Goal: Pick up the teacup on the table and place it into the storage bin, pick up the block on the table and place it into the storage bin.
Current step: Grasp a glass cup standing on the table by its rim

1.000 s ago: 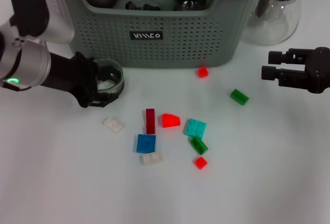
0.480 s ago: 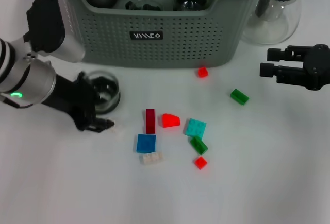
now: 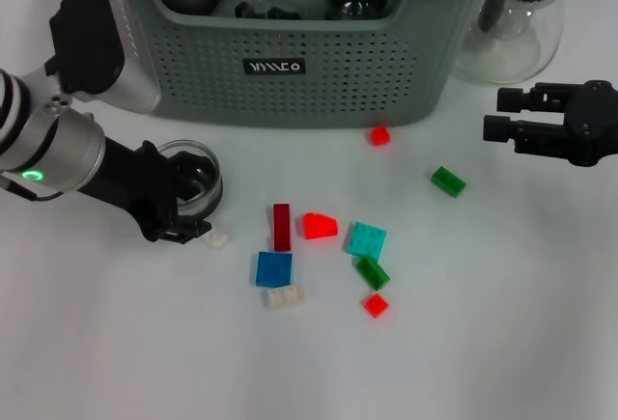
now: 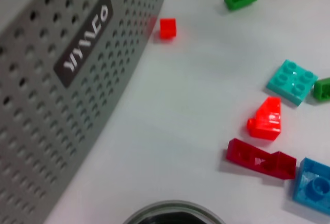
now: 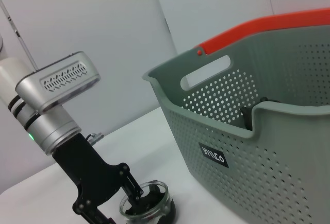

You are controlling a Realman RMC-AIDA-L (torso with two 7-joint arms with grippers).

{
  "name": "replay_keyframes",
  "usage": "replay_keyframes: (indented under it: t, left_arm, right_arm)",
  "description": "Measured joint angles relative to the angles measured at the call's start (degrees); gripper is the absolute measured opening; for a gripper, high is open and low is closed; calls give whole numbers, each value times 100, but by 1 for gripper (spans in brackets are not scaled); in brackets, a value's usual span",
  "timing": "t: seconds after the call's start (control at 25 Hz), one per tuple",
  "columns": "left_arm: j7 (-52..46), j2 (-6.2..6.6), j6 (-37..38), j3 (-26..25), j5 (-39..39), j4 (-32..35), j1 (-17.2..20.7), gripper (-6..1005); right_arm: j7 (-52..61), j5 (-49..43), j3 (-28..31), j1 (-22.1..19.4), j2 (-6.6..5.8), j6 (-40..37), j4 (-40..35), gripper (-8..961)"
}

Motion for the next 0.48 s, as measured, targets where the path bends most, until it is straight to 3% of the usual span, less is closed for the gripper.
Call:
replay_keyframes:
  t: [0.32, 0.48]
  left_arm:
    - [-130, -15, -3, 10, 128, 96, 30, 453]
    - [-167, 0, 170, -17, 108, 112, -11, 272]
  right_arm:
    - [0, -72, 1, -8, 1, -1, 0, 592]
    - [1, -136, 3, 8, 12, -2, 0, 592]
